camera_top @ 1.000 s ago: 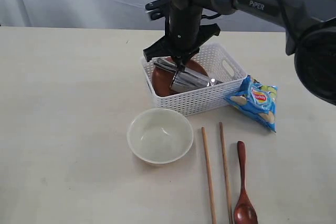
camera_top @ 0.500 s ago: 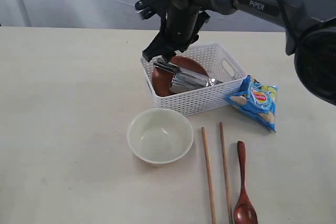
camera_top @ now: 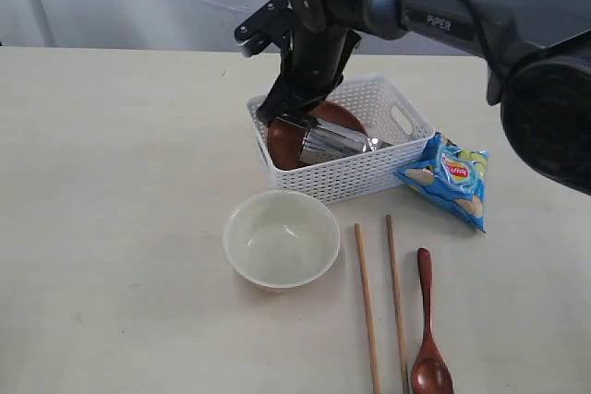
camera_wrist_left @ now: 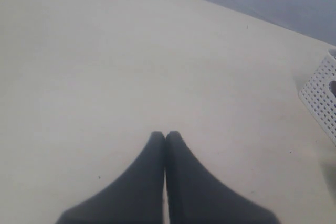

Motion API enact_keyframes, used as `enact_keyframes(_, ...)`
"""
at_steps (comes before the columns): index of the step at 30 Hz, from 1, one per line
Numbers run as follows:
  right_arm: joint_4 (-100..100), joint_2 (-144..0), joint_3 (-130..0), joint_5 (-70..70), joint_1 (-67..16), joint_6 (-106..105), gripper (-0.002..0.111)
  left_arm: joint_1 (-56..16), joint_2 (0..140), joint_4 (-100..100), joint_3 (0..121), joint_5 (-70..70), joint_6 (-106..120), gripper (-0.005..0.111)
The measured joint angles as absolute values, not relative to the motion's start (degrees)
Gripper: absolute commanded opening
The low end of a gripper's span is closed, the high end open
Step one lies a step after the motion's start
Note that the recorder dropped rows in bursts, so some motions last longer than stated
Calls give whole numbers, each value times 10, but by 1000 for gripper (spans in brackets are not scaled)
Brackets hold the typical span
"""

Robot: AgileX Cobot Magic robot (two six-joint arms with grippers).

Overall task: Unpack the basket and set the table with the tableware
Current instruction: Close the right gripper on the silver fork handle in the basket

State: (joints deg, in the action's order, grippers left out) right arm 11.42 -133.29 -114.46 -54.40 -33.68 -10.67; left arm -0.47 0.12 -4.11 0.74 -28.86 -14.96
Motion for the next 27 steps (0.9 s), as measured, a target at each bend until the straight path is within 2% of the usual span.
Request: enact_keyframes(27,114,-1352,-1145,-526,-337,-129,35,-5,1,-41,7,-289,-150,0)
